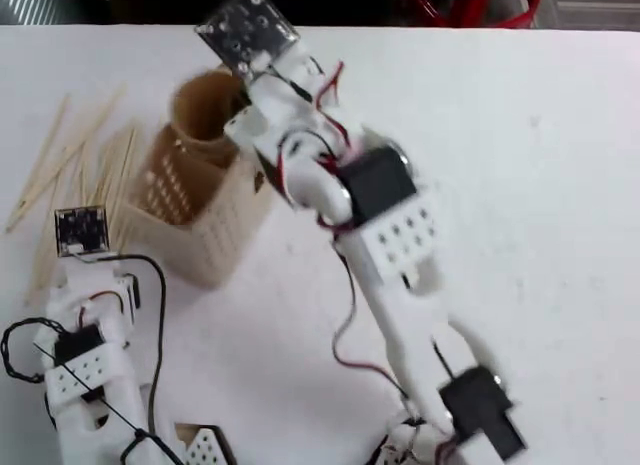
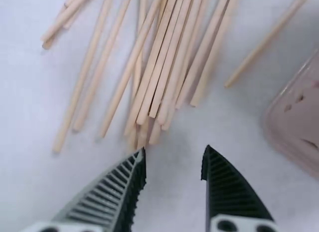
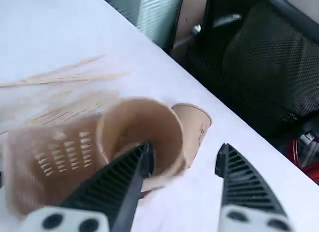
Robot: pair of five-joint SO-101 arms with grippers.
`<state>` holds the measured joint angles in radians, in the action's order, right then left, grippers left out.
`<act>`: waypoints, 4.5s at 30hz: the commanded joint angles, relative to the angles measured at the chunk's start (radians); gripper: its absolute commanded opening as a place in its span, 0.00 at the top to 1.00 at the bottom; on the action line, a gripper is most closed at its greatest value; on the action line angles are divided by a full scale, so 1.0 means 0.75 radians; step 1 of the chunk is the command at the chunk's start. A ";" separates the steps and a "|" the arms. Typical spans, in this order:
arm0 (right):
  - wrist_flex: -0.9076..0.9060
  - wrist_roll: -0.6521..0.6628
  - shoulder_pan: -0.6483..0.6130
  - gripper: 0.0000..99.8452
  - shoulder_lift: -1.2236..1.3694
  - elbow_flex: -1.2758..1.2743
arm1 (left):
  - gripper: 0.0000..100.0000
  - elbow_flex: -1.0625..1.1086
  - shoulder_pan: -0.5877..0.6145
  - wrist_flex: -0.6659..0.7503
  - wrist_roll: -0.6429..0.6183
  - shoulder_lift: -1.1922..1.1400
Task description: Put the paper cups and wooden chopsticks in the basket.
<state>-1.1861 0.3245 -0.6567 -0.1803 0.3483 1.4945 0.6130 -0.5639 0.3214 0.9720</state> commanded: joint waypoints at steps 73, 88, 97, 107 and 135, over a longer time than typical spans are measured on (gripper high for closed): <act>-0.709 -0.679 0.427 0.98 0.420 0.286 | 0.81 -0.047 -0.013 0.016 0.016 0.011; -0.703 -0.372 0.541 0.91 0.418 0.143 | 0.80 -0.051 -0.013 0.012 0.016 0.015; -0.703 -0.360 0.506 0.78 0.398 0.076 | 0.80 -0.190 -0.013 -0.110 0.006 0.015; -0.705 -0.360 0.422 0.78 0.075 0.063 | 0.80 -0.689 -0.148 -0.520 -0.014 0.003; 0.097 0.241 0.971 0.86 -1.685 -2.248 | 0.81 -2.874 -0.641 -0.438 -0.466 -2.024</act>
<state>-1.1968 0.4626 0.0215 -1.3249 -1.1385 -0.3330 0.1573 -0.9444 0.0391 -0.3567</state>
